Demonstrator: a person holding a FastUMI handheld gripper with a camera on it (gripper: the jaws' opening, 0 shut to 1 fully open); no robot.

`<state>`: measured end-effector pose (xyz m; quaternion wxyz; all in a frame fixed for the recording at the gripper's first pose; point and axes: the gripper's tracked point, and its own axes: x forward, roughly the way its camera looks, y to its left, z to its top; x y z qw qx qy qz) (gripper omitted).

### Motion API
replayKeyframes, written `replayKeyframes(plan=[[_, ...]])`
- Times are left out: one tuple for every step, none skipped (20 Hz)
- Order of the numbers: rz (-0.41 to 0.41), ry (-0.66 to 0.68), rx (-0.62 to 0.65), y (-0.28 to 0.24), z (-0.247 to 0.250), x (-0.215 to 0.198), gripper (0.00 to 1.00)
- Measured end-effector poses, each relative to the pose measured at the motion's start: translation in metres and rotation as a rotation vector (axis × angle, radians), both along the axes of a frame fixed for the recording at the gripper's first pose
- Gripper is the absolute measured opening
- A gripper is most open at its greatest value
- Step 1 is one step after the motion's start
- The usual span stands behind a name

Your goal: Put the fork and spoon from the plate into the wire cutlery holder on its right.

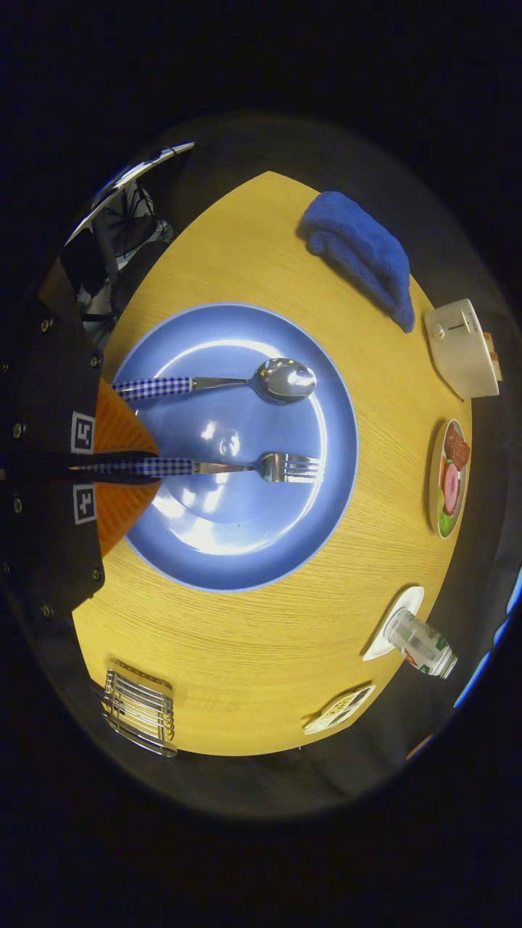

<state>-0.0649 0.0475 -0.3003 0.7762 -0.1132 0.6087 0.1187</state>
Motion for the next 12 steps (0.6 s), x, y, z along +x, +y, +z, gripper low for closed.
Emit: replayKeyframes(plan=[[0.021,-0.019,-0.021,-0.007,0.009,0.004,0.01],[0.043,-0.035,-0.043,-0.015,0.018,0.006,0.01],[0.064,-0.05,-0.066,-0.023,0.028,0.008,0.01],[0.078,-0.058,-0.085,-0.033,0.036,0.007,0.01],[0.082,-0.057,-0.089,-0.04,0.043,0.004,0.01],[0.081,-0.044,-0.08,-0.043,0.047,-0.002,0.01],[0.075,-0.032,-0.083,-0.05,0.051,-0.008,0.01],[0.078,-0.023,-0.094,-0.058,0.055,-0.012,0.01],[0.081,-0.016,-0.098,-0.064,0.059,-0.017,0.01],[0.083,-0.002,-0.105,-0.071,0.063,-0.022,0.01],[0.081,0.006,-0.112,-0.081,0.067,-0.029,0.01],[0.077,0.007,-0.124,-0.091,0.072,-0.032,0.01]])
